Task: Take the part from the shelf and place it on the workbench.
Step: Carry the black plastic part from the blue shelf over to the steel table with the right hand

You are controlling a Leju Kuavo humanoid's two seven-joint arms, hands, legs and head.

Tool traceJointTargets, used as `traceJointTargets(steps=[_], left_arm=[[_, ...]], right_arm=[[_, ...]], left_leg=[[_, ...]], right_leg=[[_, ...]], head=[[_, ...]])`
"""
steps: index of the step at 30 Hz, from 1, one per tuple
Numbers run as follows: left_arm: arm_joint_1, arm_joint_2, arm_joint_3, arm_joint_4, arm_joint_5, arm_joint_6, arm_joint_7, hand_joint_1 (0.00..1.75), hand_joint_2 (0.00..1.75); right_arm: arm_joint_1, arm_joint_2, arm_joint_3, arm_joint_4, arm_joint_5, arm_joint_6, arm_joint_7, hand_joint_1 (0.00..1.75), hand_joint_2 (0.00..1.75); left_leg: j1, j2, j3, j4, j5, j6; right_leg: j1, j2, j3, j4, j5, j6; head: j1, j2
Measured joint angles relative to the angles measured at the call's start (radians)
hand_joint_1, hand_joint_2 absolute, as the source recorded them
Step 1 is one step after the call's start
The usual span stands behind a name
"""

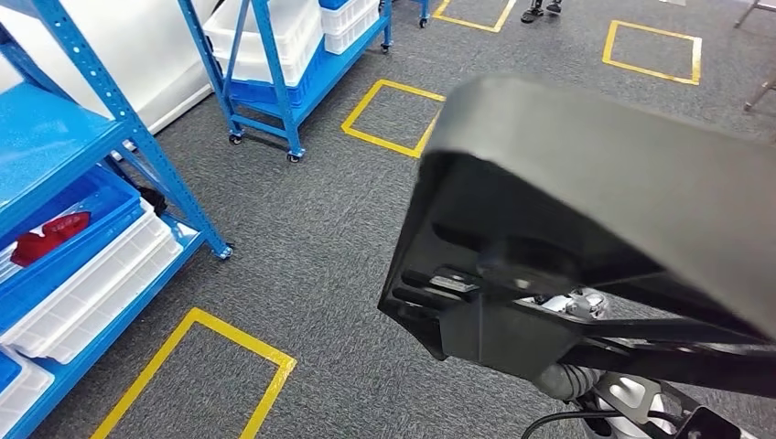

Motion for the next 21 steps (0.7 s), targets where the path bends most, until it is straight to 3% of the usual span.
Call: traceJointTargets(steps=[2,4,5,8,10,12,13,14,15,17,19,21], left_arm=[[-0.003,-0.004,-0.002,0.0,-0.003,0.0,0.003,0.0,1.75],[-0.005,-0.005,-0.003,0.0,-0.005,0.003,0.006,0.0,1.75],[-0.005,-0.005,-0.004,0.0,-0.005,0.005,0.007,0.0,1.75],[-0.008,-0.005,-0.004,0.0,-0.005,0.013,0.009,0.0,1.75],[-0.01,-0.006,-0.005,0.0,-0.005,0.016,0.01,0.0,1.75],[-0.008,-0.006,-0.005,0.0,-0.005,0.016,0.011,0.0,1.75],[-0.005,-0.006,-0.005,0.0,-0.005,0.016,0.011,0.0,1.75],[-0.004,-0.006,-0.005,0.0,-0.005,0.016,0.011,0.0,1.75],[-0.003,-0.006,-0.005,0.0,-0.005,0.016,0.011,0.0,1.75],[-0.003,-0.006,-0.005,0.0,-0.005,0.015,0.009,0.0,1.75],[-0.004,-0.007,-0.005,0.0,-0.005,0.014,0.006,0.0,1.75],[-0.004,-0.009,-0.005,0.0,-0.005,0.013,0.005,0.0,1.75]], right_arm=[[-0.001,0.0,0.018,0.001,0.004,-0.019,0.0,1.75,1.75],[-0.005,0.0,0.035,0.002,0.007,-0.039,0.0,1.75,1.75],[-0.008,0.0,0.042,0.003,0.007,-0.05,0.0,1.75,1.75],[-0.016,0.0,0.058,0.009,0.006,-0.087,0.0,1.75,1.75],[-0.024,-0.002,0.066,0.015,0.006,-0.11,0.0,1.75,1.75],[-0.03,-0.003,0.074,0.022,0.007,-0.124,0.0,1.75,1.75],[-0.031,-0.003,0.077,0.026,0.008,-0.129,0.0,1.75,1.75],[-0.03,-0.003,0.08,0.029,0.009,-0.131,0.0,1.75,1.75],[-0.03,-0.003,0.082,0.032,0.01,-0.133,0.0,1.75,1.75],[-0.03,-0.003,0.085,0.036,0.011,-0.137,0.0,1.75,1.75],[-0.032,-0.003,0.089,0.038,0.012,-0.143,0.0,1.75,1.75],[-0.035,-0.003,0.095,0.041,0.017,-0.155,0.0,1.75,1.75]], left_leg=[[0.003,0.023,0.0,0.009,-0.006,-0.008],[0.0,0.041,-0.002,0.024,-0.018,-0.022],[-0.003,0.05,-0.001,0.03,-0.024,-0.029],[0.0,0.071,0.003,0.037,-0.033,-0.047],[0.006,0.034,-0.016,0.086,-0.072,-0.058],[0.008,-0.018,-0.069,0.21,-0.143,-0.064],[0.008,-0.029,-0.1,0.277,-0.17,-0.065],[0.008,-0.034,-0.12,0.32,-0.18,-0.063],[0.008,-0.036,-0.125,0.328,-0.17,-0.06],[0.007,-0.052,-0.083,0.23,-0.102,-0.048],[0.006,-0.102,-0.025,0.096,-0.047,-0.033],[0.003,-0.129,-0.005,0.041,-0.037,-0.027]], right_leg=[[-0.007,-0.031,0.065,-0.115,0.06,0.008],[-0.004,-0.077,0.124,-0.227,0.093,0.003],[-0.001,-0.089,0.135,-0.25,0.094,-0.004],[0.003,-0.058,0.129,-0.253,0.095,-0.028],[0.002,-0.035,0.125,-0.256,0.102,-0.041],[0.002,-0.011,0.12,-0.257,0.107,-0.048],[0.003,0.002,0.119,-0.257,0.108,-0.05],[0.005,0.016,0.117,-0.256,0.109,-0.051],[0.007,0.03,0.117,-0.256,0.11,-0.051],[0.009,0.058,0.119,-0.256,0.112,-0.049],[0.01,0.083,0.118,-0.254,0.114,-0.044],[0.005,0.104,0.111,-0.255,0.119,-0.033]], head=[[0.0,0.0],[0.0,0.0],[0.0,0.0],[0.0,0.0],[0.0,0.0],[0.0,0.0],[0.0,0.0],[0.0,0.0],[0.0,0.0],[0.0,0.0],[0.0,0.0],[0.0,0.0]])
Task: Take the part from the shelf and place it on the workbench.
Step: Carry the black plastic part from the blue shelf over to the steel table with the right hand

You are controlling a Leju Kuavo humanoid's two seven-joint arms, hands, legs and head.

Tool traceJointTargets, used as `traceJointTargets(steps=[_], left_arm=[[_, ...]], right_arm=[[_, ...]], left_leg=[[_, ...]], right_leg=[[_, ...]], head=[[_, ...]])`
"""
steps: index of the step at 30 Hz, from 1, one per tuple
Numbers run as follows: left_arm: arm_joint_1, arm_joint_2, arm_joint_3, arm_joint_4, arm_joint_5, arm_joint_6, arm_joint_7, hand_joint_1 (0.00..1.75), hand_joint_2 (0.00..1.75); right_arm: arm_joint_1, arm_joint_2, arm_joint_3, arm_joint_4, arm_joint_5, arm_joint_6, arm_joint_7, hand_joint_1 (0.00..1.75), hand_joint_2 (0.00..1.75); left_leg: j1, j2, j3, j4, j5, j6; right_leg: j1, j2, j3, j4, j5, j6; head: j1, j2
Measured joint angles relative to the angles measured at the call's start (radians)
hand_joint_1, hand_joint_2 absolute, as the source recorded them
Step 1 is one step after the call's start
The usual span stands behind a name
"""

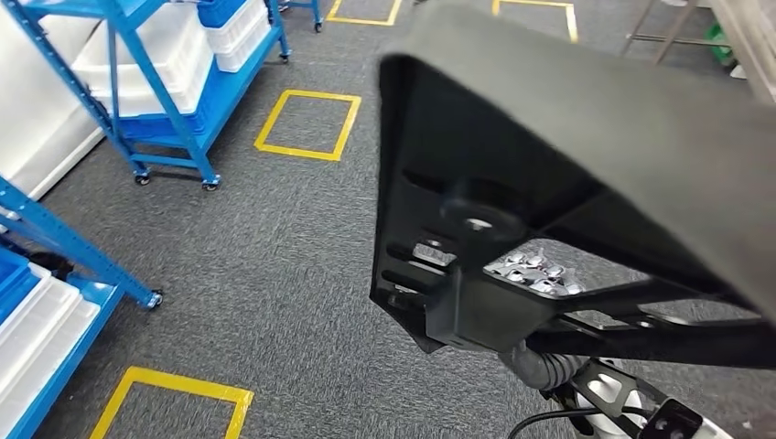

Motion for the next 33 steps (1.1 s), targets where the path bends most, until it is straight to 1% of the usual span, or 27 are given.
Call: traceJointTargets(steps=[1,2,3,4,6,7,8,9,10,11,13,14,15,17,18,19,21,22,23,24,25,26,28,29,30,32,33], left_arm=[[-0.002,-0.002,0.0,0.0,0.0,0.0,-0.001,0.0,1.75],[-0.004,-0.004,0.0,0.0,0.0,0.0,-0.002,0.0,1.75],[-0.007,-0.005,0.0,0.0,0.0,0.0,-0.004,0.0,1.75],[-0.009,-0.007,0.0,0.0,0.001,0.0,-0.007,0.0,1.75],[-0.006,-0.008,0.0,0.0,0.001,0.001,-0.011,0.0,1.75],[-0.003,-0.008,0.0,0.0,0.001,0.002,-0.012,0.0,1.75],[-0.001,-0.008,0.0,0.0,0.001,0.003,-0.014,0.0,1.75],[-0.001,-0.008,0.0,0.0,0.0,0.003,-0.015,0.0,1.75],[-0.001,-0.009,0.0,0.0,0.0,0.003,-0.016,0.0,1.75],[-0.002,-0.01,0.0,0.0,0.0,0.002,-0.018,0.0,1.75],[-0.004,-0.011,0.0,0.0,-0.001,0.002,-0.021,0.0,1.75],[-0.005,-0.011,0.0,0.0,-0.001,0.002,-0.022,0.0,1.75],[-0.005,-0.012,0.0,0.0,0.0,0.002,-0.023,0.0,1.75],[-0.006,-0.012,0.0,0.0,0.0,0.002,-0.025,0.0,1.75],[-0.008,-0.013,0.0,0.0,0.0,0.002,-0.025,0.0,1.75],[-0.009,-0.014,0.0,0.0,0.0,0.001,-0.025,0.0,1.75],[-0.009,-0.016,0.0,0.0,0.0,0.0,-0.026,0.0,1.75],[-0.007,-0.017,0.0,0.0,0.0,0.0,-0.026,0.0,1.75],[-0.005,-0.017,0.0,0.0,0.0,0.0,-0.025,0.0,1.75],[-0.004,-0.017,0.0,0.0,0.0,0.0,-0.025,0.0,1.75],[-0.003,-0.018,0.0,0.0,0.0,0.0,-0.025,0.0,1.75],[-0.003,-0.018,0.0,0.0,0.0,0.0,-0.026,0.0,1.75],[-0.003,-0.018,0.0,0.0,-0.004,0.001,-0.026,0.0,1.75],[-0.003,-0.018,-0.001,0.0,-0.008,0.001,-0.025,0.0,1.75],[-0.002,-0.018,-0.001,0.0,-0.011,0.002,-0.024,0.0,1.75],[-0.004,-0.019,-0.005,0.0,-0.015,0.004,-0.022,0.0,1.75],[-0.006,-0.02,-0.007,0.0,-0.015,0.004,-0.021,0.0,1.75]], right_arm=[[-0.001,0.0,0.003,0.002,0.004,-0.007,0.0,1.75,1.75],[-0.002,0.0,0.006,0.004,0.007,-0.014,0.0,1.75,1.75],[-0.004,0.0,0.008,0.008,0.008,-0.023,0.0,1.75,1.75],[-0.009,0.0,0.009,0.013,0.009,-0.033,0.0,1.75,1.75],[-0.019,0.004,0.011,0.029,0.009,-0.051,0.0,1.75,1.75],[-0.021,0.006,0.012,0.038,0.009,-0.058,0.0,1.75,1.75],[-0.02,0.008,0.013,0.047,0.01,-0.063,0.0,1.75,1.75],[-0.019,0.008,0.015,0.054,0.011,-0.067,0.0,1.75,1.75],[-0.019,0.008,0.016,0.06,0.012,-0.07,0.0,1.75,1.75],[-0.02,0.008,0.017,0.065,0.013,-0.072,0.0,1.75,1.75],[-0.023,0.008,0.019,0.07,0.016,-0.074,0.0,1.75,1.75],[-0.024,0.008,0.021,0.071,0.017,-0.075,0.0,1.75,1.75],[-0.025,0.008,0.021,0.072,0.017,-0.074,0.0,1.75,1.75],[-0.025,0.007,0.022,0.074,0.014,-0.072,0.0,1.75,1.75],[-0.026,0.006,0.022,0.073,0.013,-0.07,0.0,1.75,1.75],[-0.027,0.005,0.022,0.073,0.011,-0.069,0.0,1.75,1.75],[-0.03,0.004,0.023,0.073,0.01,-0.067,0.0,1.75,1.75],[-0.03,0.004,0.023,0.074,0.009,-0.067,0.0,1.75,1.75],[-0.03,0.004,0.023,0.074,0.009,-0.067,0.0,1.75,1.75],[-0.03,0.004,0.024,0.075,0.009,-0.067,0.0,1.75,1.75],[-0.029,0.004,0.024,0.075,0.009,-0.067,0.0,1.75,1.75],[-0.029,0.004,0.024,0.075,0.01,-0.068,0.0,1.75,1.75],[-0.03,0.004,0.024,0.075,0.013,-0.074,0.0,1.75,1.75],[-0.029,0.004,0.024,0.076,0.015,-0.077,0.0,1.75,1.75],[-0.028,0.004,0.025,0.076,0.016,-0.081,0.0,1.75,1.75],[-0.02,0.004,0.025,0.074,0.018,-0.087,0.0,1.75,1.75],[-0.015,0.004,0.026,0.071,0.018,-0.089,0.0,1.75,1.75]], left_leg=[[-0.002,0.008,0.002,-0.006,0.002,0.002],[-0.001,0.019,0.004,-0.01,0.006,0.006],[0.001,0.03,0.007,-0.017,0.012,0.012],[0.003,0.043,0.009,-0.024,0.017,0.019],[0.003,0.07,0.009,-0.031,0.022,0.026],[0.003,0.085,0.008,-0.031,0.022,0.028],[0.002,0.099,0.007,-0.03,0.021,0.027],[0.002,0.112,0.006,-0.028,0.02,0.026],[0.002,0.124,0.006,-0.026,0.019,0.024],[0.003,0.135,0.006,-0.022,0.015,0.021],[0.0,0.155,0.005,-0.01,0.006,0.011],[-0.004,0.165,0.005,-0.005,0.001,0.005],[-0.007,0.175,0.006,-0.002,-0.002,-0.001],[-0.009,0.194,0.009,-0.002,-0.007,-0.011],[-0.006,0.186,0.009,0.004,-0.015,-0.017],[-0.003,0.166,0.002,0.025,-0.034,-0.023],[0.001,0.113,-0.042,0.13,-0.099,-0.031],[0.001,0.1,-0.074,0.202,-0.132,-0.032],[0.001,0.095,-0.101,0.259,-0.152,-0.032],[0.001,0.093,-0.115,0.287,-0.152,-0.03],[0.001,0.092,-0.111,0.274,-0.132,-0.027],[0.001,0.086,-0.089,0.223,-0.096,-0.021],[0.001,0.042,-0.029,0.083,-0.028,-0.007],[0.0,0.021,-0.008,0.034,-0.012,-0.002],[-0.001,0.007,0.002,0.01,-0.009,0.001],[-0.003,0.018,0.007,-0.002,-0.007,0.008],[-0.001,0.029,0.009,-0.009,-0.001,0.014]], right_leg=[[-0.003,0.011,-0.003,-0.002,0.004,0.008],[-0.005,0.011,-0.005,-0.002,0.005,0.014],[-0.003,-0.005,-0.01,0.004,-0.001,0.019],[-0.002,-0.03,-0.021,0.027,-0.018,0.023],[0.0,-0.083,-0.066,0.13,-0.081,0.028],[-0.002,-0.093,-0.094,0.194,-0.111,0.031],[-0.005,-0.098,-0.114,0.241,-0.126,0.033],[-0.007,-0.102,-0.118,0.257,-0.123,0.036],[-0.009,-0.107,-0.104,0.235,-0.103,0.037],[-0.01,-0.118,-0.072,0.179,-0.072,0.038],[-0.004,-0.167,-0.009,0.058,-0.032,0.032],[-0.001,-0.185,0.008,0.022,-0.026,0.027],[0.004,-0.194,0.012,0.009,-0.029,0.02],[0.005,-0.173,0.008,0.006,-0.026,0.008],[0.004,-0.161,0.007,0.005,-0.024,0.002],[0.003,-0.15,0.006,0.003,-0.021,-0.003],[0.001,-0.127,0.003,0.001,-0.017,-0.012],[0.002,-0.114,0.001,0.002,-0.015,-0.014],[0.004,-0.101,0.0,0.002,-0.014,-0.016],[0.005,-0.087,-0.001,0.002,-0.013,-0.016],[0.006,-0.073,0.0,0.002,-0.012,-0.016],[0.007,-0.059,0.001,0.002,-0.011,-0.015],[0.007,-0.035,0.001,0.003,-0.009,-0.011],[0.006,-0.024,-0.001,0.003,-0.006,-0.006],[0.003,-0.014,-0.005,0.003,-0.003,0.0],[0.0,0.007,-0.011,-0.002,0.005,0.015],[0.0,0.002,-0.013,-0.002,0.005,0.02]], head=[[0.0,0.0],[0.0,0.0],[0.0,0.0],[0.0,0.0],[0.0,0.0],[0.0,0.0],[0.0,0.0],[0.0,0.0],[0.0,0.0],[0.0,0.0],[0.0,0.0],[0.0,0.0],[0.0,0.0],[0.0,0.0],[0.0,0.0],[0.0,0.0],[0.0,0.0],[0.0,0.0],[0.0,0.0],[0.0,0.0],[0.0,0.0],[0.0,0.0],[0.0,0.0],[0.0,0.0],[0.0,0.0],[0.0,0.0],[0.0,0.0]])
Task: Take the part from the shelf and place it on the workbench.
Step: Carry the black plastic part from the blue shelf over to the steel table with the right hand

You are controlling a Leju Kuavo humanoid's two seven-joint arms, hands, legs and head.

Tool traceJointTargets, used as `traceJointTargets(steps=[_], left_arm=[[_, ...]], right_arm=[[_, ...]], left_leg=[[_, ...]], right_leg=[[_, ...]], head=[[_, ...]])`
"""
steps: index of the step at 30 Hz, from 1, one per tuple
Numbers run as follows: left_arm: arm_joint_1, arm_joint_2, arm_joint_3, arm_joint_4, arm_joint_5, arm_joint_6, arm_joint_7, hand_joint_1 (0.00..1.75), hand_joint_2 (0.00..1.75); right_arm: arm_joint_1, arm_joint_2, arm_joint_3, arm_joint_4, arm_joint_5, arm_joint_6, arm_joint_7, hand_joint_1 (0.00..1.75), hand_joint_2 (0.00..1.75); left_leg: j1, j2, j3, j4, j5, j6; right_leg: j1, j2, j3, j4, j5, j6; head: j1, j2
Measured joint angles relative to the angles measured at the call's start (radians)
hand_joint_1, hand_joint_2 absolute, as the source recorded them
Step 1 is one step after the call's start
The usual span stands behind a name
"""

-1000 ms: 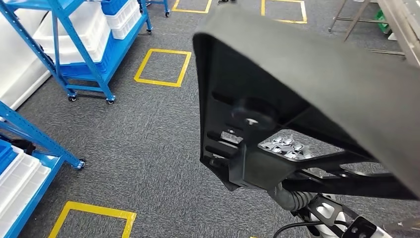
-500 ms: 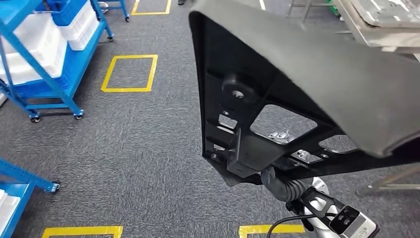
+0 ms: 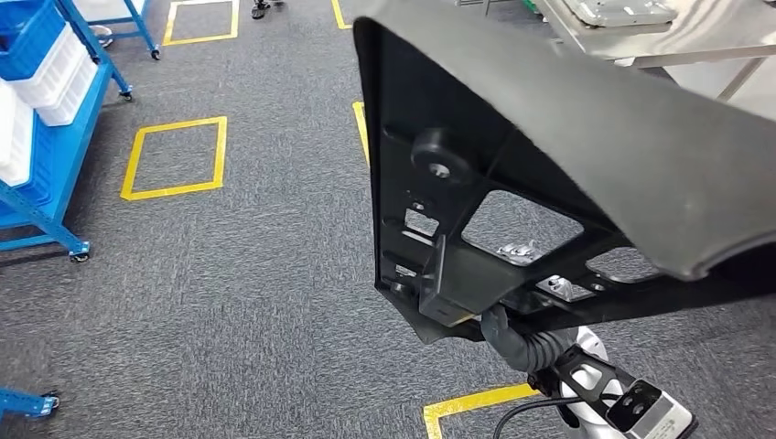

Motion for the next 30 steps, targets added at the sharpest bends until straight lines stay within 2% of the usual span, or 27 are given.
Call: traceJointTargets(steps=[2,3,4,5,6,7,8,9,10,11,12,13,15,16,17,19,20,21,22,23,24,25,26,27,29,30], left_arm=[[-0.003,-0.002,-0.003,0.0,0.0,0.001,0.001,0.0,1.75],[-0.002,-0.003,-0.003,0.0,0.0,0.001,0.001,0.0,1.75],[-0.001,-0.002,-0.003,0.0,0.001,0.001,0.001,0.0,1.75],[0.001,-0.002,-0.002,0.0,0.001,0.001,0.001,0.0,1.75],[0.002,-0.003,-0.002,0.0,0.001,0.001,0.001,0.0,1.75],[0.002,-0.003,-0.002,0.0,0.002,0.001,0.0,0.0,1.75],[0.001,-0.003,-0.003,0.0,0.002,0.0,-0.001,0.0,1.75],[0.001,-0.004,-0.003,0.0,0.001,0.0,-0.002,0.0,1.75],[0.0,-0.005,-0.003,0.0,0.001,0.0,-0.003,0.0,1.75],[-0.001,-0.005,-0.003,0.0,0.001,0.0,-0.004,0.0,1.75],[-0.001,-0.006,-0.003,0.0,0.001,0.0,-0.005,0.0,1.75],[-0.002,-0.006,-0.003,0.0,0.001,0.0,-0.005,0.0,1.75],[-0.002,-0.006,-0.003,0.0,0.0,0.0,-0.006,0.0,1.75],[-0.003,-0.005,-0.004,0.0,0.0,0.001,-0.006,0.0,1.75],[-0.004,-0.005,-0.004,0.0,0.0,0.002,-0.006,0.0,1.75],[-0.005,-0.005,-0.004,0.0,-0.001,0.003,-0.006,0.0,1.75],[-0.003,-0.005,-0.004,0.0,-0.002,0.003,-0.006,0.0,1.75],[0.0,-0.005,-0.004,0.0,-0.003,0.004,-0.006,0.0,1.75],[0.003,-0.005,-0.004,0.0,-0.003,0.004,-0.006,0.0,1.75],[0.004,-0.005,-0.004,0.0,-0.003,0.004,-0.006,0.0,1.75],[0.005,-0.005,-0.004,0.0,-0.003,0.005,-0.006,0.0,1.75],[0.005,-0.004,-0.004,0.0,-0.003,0.006,-0.006,0.0,1.75],[0.005,-0.004,-0.004,0.0,-0.004,0.007,-0.006,0.0,1.75],[0.005,-0.003,-0.004,0.0,-0.004,0.008,-0.006,0.0,1.75],[0.006,-0.001,-0.005,0.0,-0.006,0.01,-0.004,0.0,1.75],[0.006,-0.001,-0.005,0.0,-0.007,0.011,-0.004,0.0,1.75]], right_arm=[[0.004,0.0,0.001,-0.007,0.001,-0.002,0.0,1.75,1.75],[0.005,0.002,0.002,-0.009,0.0,-0.002,0.0,1.75,1.75],[0.004,0.003,0.004,-0.01,-0.001,-0.002,0.0,1.75,1.75],[0.005,0.004,0.006,-0.01,-0.002,-0.002,0.0,1.75,1.75],[0.005,0.006,0.007,-0.009,-0.003,-0.003,0.0,1.75,1.75],[0.006,0.006,0.009,-0.008,-0.004,-0.003,0.0,1.75,1.75],[0.005,0.006,0.01,-0.007,-0.004,-0.004,0.0,1.75,1.75],[0.005,0.006,0.012,-0.006,-0.004,-0.005,0.0,1.75,1.75],[0.004,0.006,0.013,-0.005,-0.004,-0.007,0.0,1.75,1.75],[0.003,0.006,0.014,-0.004,-0.004,-0.01,0.0,1.75,1.75],[0.001,0.006,0.015,-0.003,-0.004,-0.014,0.0,1.75,1.75],[0.0,0.006,0.017,-0.001,-0.004,-0.018,0.0,1.75,1.75],[-0.001,0.005,0.02,0.002,-0.004,-0.023,0.0,1.75,1.75],[-0.001,0.004,0.021,0.004,-0.004,-0.025,0.0,1.75,1.75],[-0.002,0.003,0.022,0.005,-0.004,-0.028,0.0,1.75,1.75],[-0.006,0.002,0.027,0.008,-0.006,-0.034,0.0,1.75,1.75],[-0.007,0.002,0.03,0.01,-0.008,-0.036,0.0,1.75,1.75],[-0.008,0.001,0.032,0.014,-0.011,-0.036,0.0,1.75,1.75],[-0.008,0.001,0.034,0.017,-0.014,-0.036,0.0,1.75,1.75],[-0.007,0.001,0.035,0.019,-0.017,-0.036,0.0,1.75,1.75],[-0.007,0.001,0.036,0.021,-0.019,-0.035,0.0,1.75,1.75],[-0.007,0.001,0.037,0.021,-0.02,-0.035,0.0,1.75,1.75],[-0.007,0.001,0.038,0.021,-0.021,-0.035,0.0,1.75,1.75],[-0.007,0.001,0.038,0.021,-0.021,-0.035,0.0,1.75,1.75],[-0.004,0.001,0.039,0.021,-0.022,-0.037,0.0,1.75,1.75],[0.0,0.001,0.04,0.02,-0.022,-0.038,0.0,1.75,1.75]], left_leg=[[0.005,0.025,0.004,-0.016,0.012,0.012],[0.005,0.039,0.005,-0.02,0.015,0.016],[0.005,0.053,0.004,-0.021,0.015,0.018],[0.004,0.067,0.002,-0.02,0.015,0.018],[0.003,0.08,0.001,-0.019,0.015,0.018],[0.003,0.093,0.0,-0.017,0.014,0.017],[0.003,0.105,0.0,-0.015,0.012,0.015],[0.004,0.116,0.0,-0.011,0.009,0.012],[0.003,0.126,0.0,-0.006,0.006,0.008],[0.001,0.134,-0.001,-0.001,0.001,0.003],[-0.002,0.141,-0.001,0.003,-0.002,-0.002],[-0.004,0.149,0.0,0.004,-0.005,-0.008],[-0.004,0.164,0.004,0.004,-0.008,-0.02],[-0.001,0.162,0.004,0.008,-0.013,-0.027],[0.001,0.146,-0.001,0.024,-0.028,-0.033],[0.005,0.096,-0.04,0.117,-0.089,-0.042],[0.005,0.077,-0.071,0.186,-0.125,-0.043],[0.005,0.069,-0.102,0.253,-0.152,-0.043],[0.006,0.065,-0.123,0.298,-0.163,-0.042],[0.005,0.064,-0.128,0.306,-0.154,-0.04],[0.006,0.061,-0.117,0.278,-0.127,-0.037],[0.006,0.052,-0.091,0.218,-0.089,-0.034],[0.007,0.03,-0.061,0.147,-0.052,-0.03],[0.008,0.008,-0.034,0.083,-0.027,-0.026],[0.008,-0.018,-0.01,0.021,-0.013,-0.017],[0.007,-0.011,-0.007,0.015,-0.014,-0.011]], right_leg=[[0.004,-0.045,-0.02,0.04,-0.029,0.006],[0.003,-0.075,-0.042,0.091,-0.06,0.007],[0.001,-0.094,-0.071,0.156,-0.095,0.01],[-0.001,-0.101,-0.099,0.218,-0.122,0.014],[-0.004,-0.104,-0.115,0.26,-0.133,0.018],[-0.006,-0.107,-0.114,0.265,-0.126,0.021],[-0.008,-0.112,-0.093,0.23,-0.103,0.023],[-0.009,-0.123,-0.053,0.164,-0.071,0.024],[-0.008,-0.145,-0.014,0.094,-0.05,0.022],[-0.006,-0.165,0.016,0.039,-0.036,0.018],[-0.003,-0.179,0.032,0.007,-0.032,0.014],[0.0,-0.184,0.034,0.0,-0.036,0.009],[0.002,-0.164,0.03,-0.001,-0.031,-0.001],[0.001,-0.155,0.028,-0.003,-0.029,-0.007],[-0.001,-0.145,0.027,-0.006,-0.025,-0.013],[-0.004,-0.126,0.024,-0.009,-0.019,-0.021],[-0.003,-0.115,0.022,-0.009,-0.018,-0.024],[-0.002,-0.103,0.02,-0.009,-0.017,-0.025],[-0.001,-0.09,0.019,-0.008,-0.016,-0.026],[-0.001,-0.077,0.018,-0.007,-0.015,-0.026],[-0.001,-0.063,0.019,-0.006,-0.014,-0.025],[-0.001,-0.05,0.019,-0.006,-0.014,-0.024],[-0.002,-0.039,0.019,-0.005,-0.013,-0.021],[-0.001,-0.026,0.017,-0.003,-0.012,-0.017],[-0.002,-0.005,0.01,-0.002,-0.008,-0.005],[-0.001,0.007,0.006,-0.003,-0.004,0.003]], head=[[0.0,0.0],[0.0,0.0],[0.0,0.0],[0.0,0.0],[0.0,0.0],[0.0,0.0],[0.0,0.0],[0.0,0.0],[0.0,0.0],[0.0,0.0],[0.0,0.0],[0.0,0.0],[0.0,0.0],[0.0,0.0],[0.0,0.0],[0.0,0.0],[0.0,0.0],[0.0,0.0],[0.0,0.0],[0.0,0.0],[0.0,0.0],[0.0,0.0],[0.0,0.0],[0.0,0.0],[0.0,0.0],[0.0,0.0]])
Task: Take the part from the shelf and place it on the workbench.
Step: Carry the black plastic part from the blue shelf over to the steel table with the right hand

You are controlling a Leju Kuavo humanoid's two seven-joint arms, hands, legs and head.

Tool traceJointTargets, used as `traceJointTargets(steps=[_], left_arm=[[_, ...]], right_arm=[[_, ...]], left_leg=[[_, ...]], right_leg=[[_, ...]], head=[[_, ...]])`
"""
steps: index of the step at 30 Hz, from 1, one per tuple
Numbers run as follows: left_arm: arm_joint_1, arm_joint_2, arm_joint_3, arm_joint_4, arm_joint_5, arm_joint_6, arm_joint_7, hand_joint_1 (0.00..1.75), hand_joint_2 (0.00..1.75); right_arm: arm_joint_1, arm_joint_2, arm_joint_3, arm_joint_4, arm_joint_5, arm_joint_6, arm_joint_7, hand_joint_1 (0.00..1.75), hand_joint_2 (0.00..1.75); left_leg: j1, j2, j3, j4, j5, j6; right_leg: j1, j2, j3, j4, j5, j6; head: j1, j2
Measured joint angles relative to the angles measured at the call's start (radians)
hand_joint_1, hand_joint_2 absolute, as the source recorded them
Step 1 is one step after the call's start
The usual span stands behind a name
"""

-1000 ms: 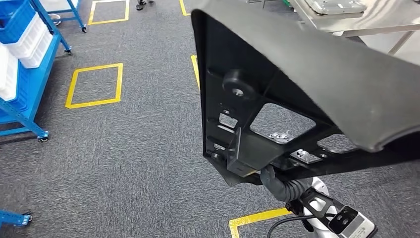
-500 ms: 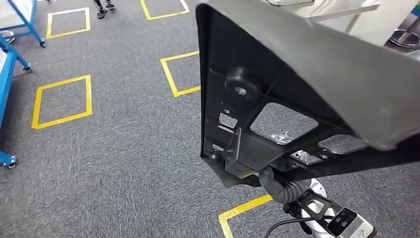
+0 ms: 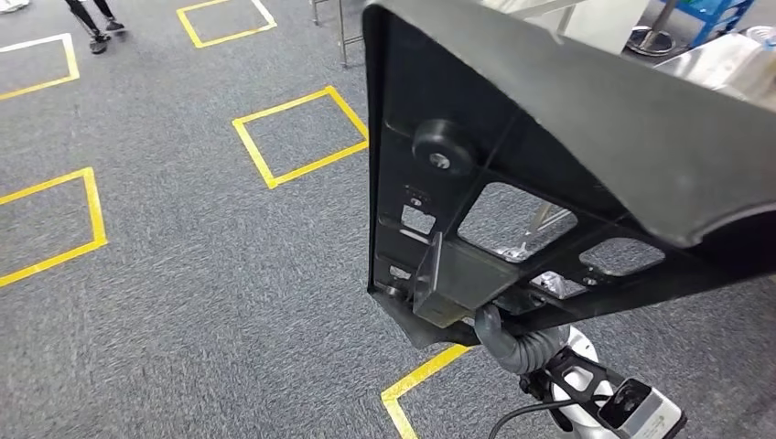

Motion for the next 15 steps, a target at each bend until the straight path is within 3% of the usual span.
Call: traceJointTargets(steps=[1,3,5,7,8,9,10,12,13,14,15], left_arm=[[-0.001,0.0,-0.001,0.0,0.0,0.001,0.001,0.0,1.75],[-0.004,-0.001,-0.001,0.0,0.0,0.001,0.0,0.0,1.75],[-0.002,-0.001,-0.001,0.0,0.001,0.001,0.0,0.0,1.75],[0.001,-0.001,-0.001,0.0,0.002,0.002,-0.001,0.0,1.75],[0.001,-0.001,-0.001,0.0,0.002,0.002,0.0,0.0,1.75],[0.0,0.0,-0.001,0.0,0.003,0.002,0.0,0.0,1.75],[-0.001,0.0,-0.001,0.0,0.004,0.001,-0.001,0.0,1.75],[-0.002,0.0,-0.001,0.0,0.006,0.0,0.0,0.0,1.75],[-0.002,0.0,-0.001,0.0,0.007,-0.001,0.0,0.0,1.75],[-0.002,0.0,-0.001,0.0,0.008,-0.002,0.001,0.0,1.75],[-0.003,0.0,-0.001,0.0,0.008,-0.003,0.003,0.0,1.75]], right_arm=[[0.004,0.0,0.001,0.0,0.0,0.0,0.0,1.75,1.75],[0.007,0.0,0.002,-0.001,0.002,0.0,0.0,1.75,1.75],[0.005,0.002,0.005,-0.001,0.002,0.003,0.0,1.75,1.75],[0.003,0.004,0.008,0.001,0.002,0.006,0.0,1.75,1.75],[0.003,0.005,0.008,0.003,0.002,0.006,0.0,1.75,1.75],[0.002,0.005,0.009,0.005,0.002,0.006,0.0,1.75,1.75],[0.001,0.005,0.01,0.007,0.002,0.006,0.0,1.75,1.75],[-0.007,0.005,0.012,0.009,0.002,0.006,0.0,1.75,1.75],[-0.013,0.005,0.012,0.01,0.002,0.006,0.0,1.75,1.75],[-0.018,0.005,0.013,0.011,0.003,0.004,0.0,1.75,1.75],[-0.021,0.005,0.013,0.012,0.004,0.002,0.0,1.75,1.75]], left_leg=[[0.001,0.011,0.0,-0.002,0.004,0.007],[0.004,0.036,0.002,-0.012,0.013,0.022],[0.002,0.061,0.002,-0.016,0.016,0.031],[-0.003,0.087,0.0,-0.015,0.016,0.033],[-0.005,0.1,0.0,-0.014,0.015,0.033],[-0.006,0.112,0.0,-0.013,0.014,0.033],[-0.007,0.123,0.001,-0.013,0.012,0.032],[-0.012,0.142,0.005,-0.01,0.007,0.026],[-0.015,0.151,0.006,-0.008,0.004,0.022],[-0.018,0.16,0.007,-0.008,0.002,0.017],[-0.02,0.169,0.008,-0.007,0.001,0.013]], right_leg=[[-0.002,0.005,-0.003,-0.001,0.002,0.007],[0.002,-0.027,-0.02,0.03,-0.019,0.016],[0.005,-0.087,-0.069,0.139,-0.082,0.021],[0.004,-0.11,-0.124,0.264,-0.134,0.024],[0.004,-0.114,-0.131,0.287,-0.136,0.024],[0.004,-0.117,-0.119,0.27,-0.12,0.023],[0.005,-0.125,-0.086,0.215,-0.09,0.02],[0.012,-0.171,-0.005,0.068,-0.041,0.009],[0.016,-0.188,0.019,0.021,-0.03,0.002],[0.02,-0.197,0.029,-0.002,-0.028,-0.005],[0.023,-0.188,0.027,-0.004,-0.027,-0.011]], head=[[0.0,0.0],[0.0,0.0],[0.0,0.0],[0.0,0.0],[0.0,0.0],[0.0,0.0],[0.0,0.0],[0.0,0.0],[0.0,0.0],[0.0,0.0],[0.0,0.0]])
